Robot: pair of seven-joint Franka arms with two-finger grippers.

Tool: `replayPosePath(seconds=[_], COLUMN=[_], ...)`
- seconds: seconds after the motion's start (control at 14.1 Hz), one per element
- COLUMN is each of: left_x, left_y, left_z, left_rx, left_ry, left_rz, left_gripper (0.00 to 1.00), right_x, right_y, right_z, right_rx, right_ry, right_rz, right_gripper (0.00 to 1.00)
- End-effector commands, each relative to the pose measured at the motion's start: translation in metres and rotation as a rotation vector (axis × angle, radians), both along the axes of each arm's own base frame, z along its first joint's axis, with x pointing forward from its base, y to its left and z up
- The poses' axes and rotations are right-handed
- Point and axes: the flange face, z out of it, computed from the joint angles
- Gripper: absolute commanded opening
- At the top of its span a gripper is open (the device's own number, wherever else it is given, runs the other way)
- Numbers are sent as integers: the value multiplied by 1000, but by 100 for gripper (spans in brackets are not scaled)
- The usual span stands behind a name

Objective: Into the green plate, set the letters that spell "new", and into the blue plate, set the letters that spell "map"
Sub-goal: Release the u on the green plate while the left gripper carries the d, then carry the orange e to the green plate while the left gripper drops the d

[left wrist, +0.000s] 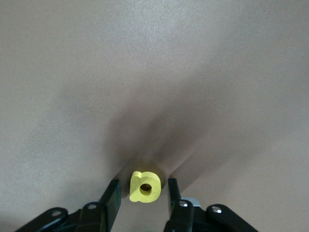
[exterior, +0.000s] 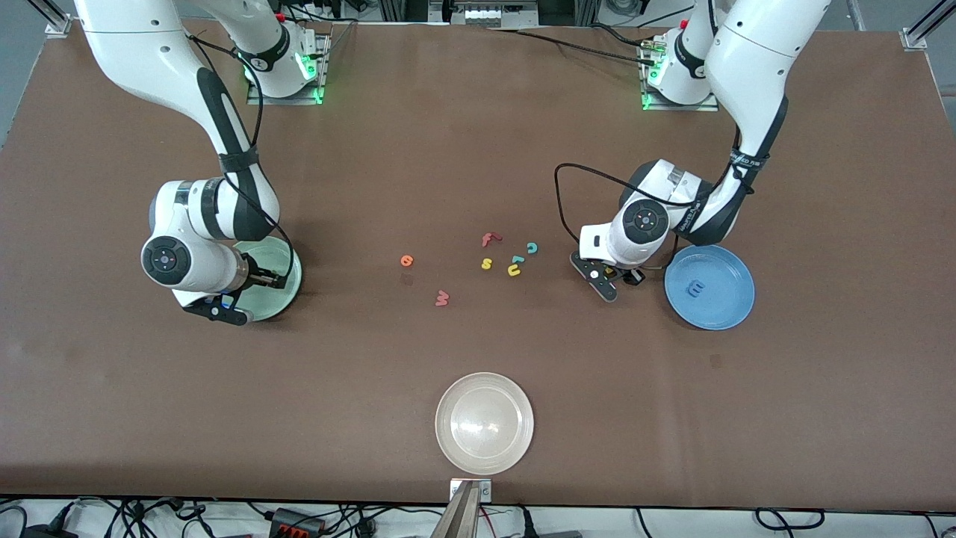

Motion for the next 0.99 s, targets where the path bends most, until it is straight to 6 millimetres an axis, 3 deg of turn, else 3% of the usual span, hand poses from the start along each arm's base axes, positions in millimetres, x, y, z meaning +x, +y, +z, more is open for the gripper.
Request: replayPosePath(seconds=[0.0,0.14,0.28,0.43,0.57,0.71,0.85,0.92], left_x=[1,10,27,58,82,87,85,80], left_y=[3,12,28,72,125,173,194,194], left_z=[2,21,54,96,121,114,92,82], left_rx=[4,13,52,83,79,71,70,71], left_ry=[-11,-27,-2,42,91,115,153,168], left_rz=[-28,-8,21,32,-5,39,79,84], left_gripper=[14,12,12,13,13,15,22,45], right_x=[0,0,-5,-18,-30,-39,-56,-63], right_y=[70,116,161,209,242,252,272,278], right_z=[24,34,31,22,7,-9,-26,-34], right_rx=[32,40,41,67,123,111,86,74], right_ry=[-34,-65,-81,-93,-112,-95,-75,-64], right_rz=[103,170,225,196,103,53,25,13], right_gripper=[100,100,93,84,83,77,72,69])
